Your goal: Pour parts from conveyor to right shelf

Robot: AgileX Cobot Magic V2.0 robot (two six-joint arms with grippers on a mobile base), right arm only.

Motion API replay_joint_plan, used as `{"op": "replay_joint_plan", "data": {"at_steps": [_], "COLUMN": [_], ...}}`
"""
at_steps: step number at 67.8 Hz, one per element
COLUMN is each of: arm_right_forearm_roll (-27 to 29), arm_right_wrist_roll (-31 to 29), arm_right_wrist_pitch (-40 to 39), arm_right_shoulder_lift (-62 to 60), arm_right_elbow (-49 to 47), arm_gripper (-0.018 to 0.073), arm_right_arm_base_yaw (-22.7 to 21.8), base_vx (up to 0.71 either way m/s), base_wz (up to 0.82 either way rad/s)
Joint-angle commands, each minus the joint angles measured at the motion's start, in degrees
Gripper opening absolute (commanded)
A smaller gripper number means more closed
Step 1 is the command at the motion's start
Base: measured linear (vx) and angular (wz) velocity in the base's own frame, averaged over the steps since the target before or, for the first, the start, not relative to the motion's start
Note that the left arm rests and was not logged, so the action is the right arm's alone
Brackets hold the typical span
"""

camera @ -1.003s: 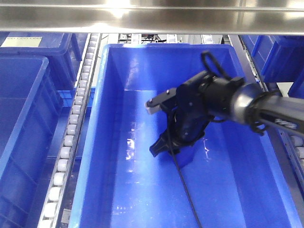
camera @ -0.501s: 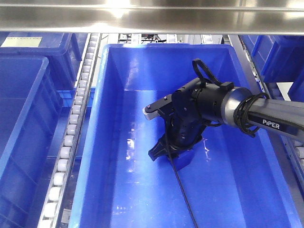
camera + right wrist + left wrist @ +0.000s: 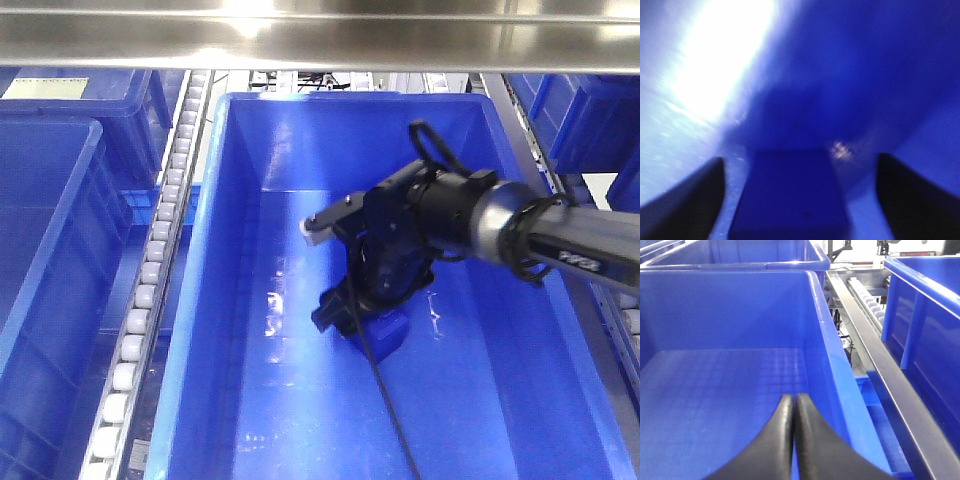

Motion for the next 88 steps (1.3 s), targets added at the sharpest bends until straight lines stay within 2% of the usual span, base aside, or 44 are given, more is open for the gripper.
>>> {"op": "replay_joint_plan", "data": {"at_steps": [1, 8, 15, 24, 34, 51, 73, 88], "arm_right_forearm_roll": [-1.53, -1.57, -1.36, 0.82, 2.58, 1.51, 2.13, 3.20], "arm_right_wrist_roll": [-0.15, -0.09, 0.04, 0.70, 1.86, 1.86, 3.20, 3.20], "arm_right_wrist_pitch": [-2.77, -3.14, -3.14, -3.28, -3.66, -2.00, -20.31, -21.03], "arm_right_shoulder_lift": [-5.24, -7.53, -10.24, -14.03, -17.74, -21.59, -37.80, -51.92], "arm_right_elbow": [-1.35, -1.35, -1.35, -1.35, -1.15, 0.31, 23.94, 32.58], "arm_gripper": [0.0604, 0.0557, 0.0474, 0.0281, -0.0014, -0.0010, -0.0011, -0.0011], "arm_right_arm_base_yaw": [0.00, 0.00, 0.00, 0.00, 0.00, 0.00, 0.00, 0.00], "base_vx": [0.00, 0.00, 0.00, 0.00, 0.00, 0.00, 0.00, 0.00], "base_wz": [0.00, 0.00, 0.00, 0.00, 0.00, 0.00, 0.00, 0.00]}}
